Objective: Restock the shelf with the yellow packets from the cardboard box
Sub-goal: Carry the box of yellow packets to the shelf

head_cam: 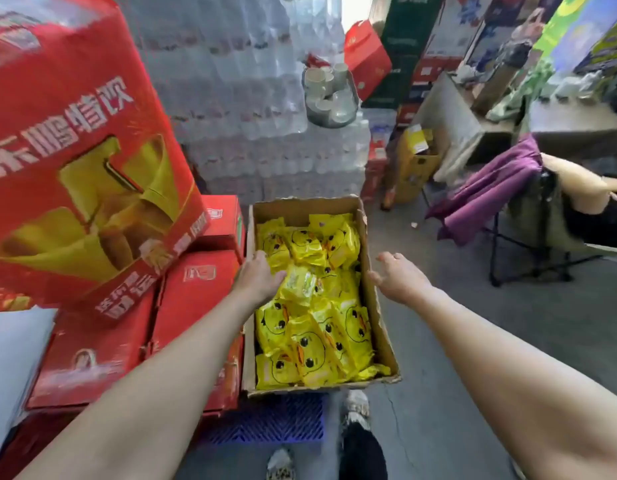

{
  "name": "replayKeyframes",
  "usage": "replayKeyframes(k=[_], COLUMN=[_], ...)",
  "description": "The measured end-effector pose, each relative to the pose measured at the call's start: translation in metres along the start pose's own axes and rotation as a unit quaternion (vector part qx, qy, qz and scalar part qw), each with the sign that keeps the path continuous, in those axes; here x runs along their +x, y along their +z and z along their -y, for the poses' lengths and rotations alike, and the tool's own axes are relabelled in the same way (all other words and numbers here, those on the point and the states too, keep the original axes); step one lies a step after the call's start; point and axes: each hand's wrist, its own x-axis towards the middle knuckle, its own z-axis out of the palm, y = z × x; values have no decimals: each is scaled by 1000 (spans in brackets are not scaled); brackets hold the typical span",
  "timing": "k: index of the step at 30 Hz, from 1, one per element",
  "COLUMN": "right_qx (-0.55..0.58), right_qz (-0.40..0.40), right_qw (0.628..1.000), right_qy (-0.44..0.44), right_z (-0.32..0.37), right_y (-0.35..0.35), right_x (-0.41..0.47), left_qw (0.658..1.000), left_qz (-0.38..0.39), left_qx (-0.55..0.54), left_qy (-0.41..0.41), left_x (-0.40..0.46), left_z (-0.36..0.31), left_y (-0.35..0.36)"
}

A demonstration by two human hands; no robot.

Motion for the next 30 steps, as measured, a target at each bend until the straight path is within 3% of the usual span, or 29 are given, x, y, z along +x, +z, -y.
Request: replayKeyframes(k=[5,9,15,22,30], right_qx=[46,126,190,147,144], right_qz=[72,107,147,116,114], right_qw=[995,982,966,980,982], right_qy=[54,95,90,64,46], right_z=[-29,-41,-47,-70,-90], right_y=[41,60,92,87,81], right_x=[48,85,116,128,137], left_qw=[985,974,962,958,953], left_qz=[-31,-68,-163,-181,-194], left_qx=[-109,-91,-27,4,-31], left_qy=[-128,-195,-218,-224,-230], left_x=[26,45,46,47,50], left_z=[10,17,9,10,12], left_y=[50,81,116,120,114])
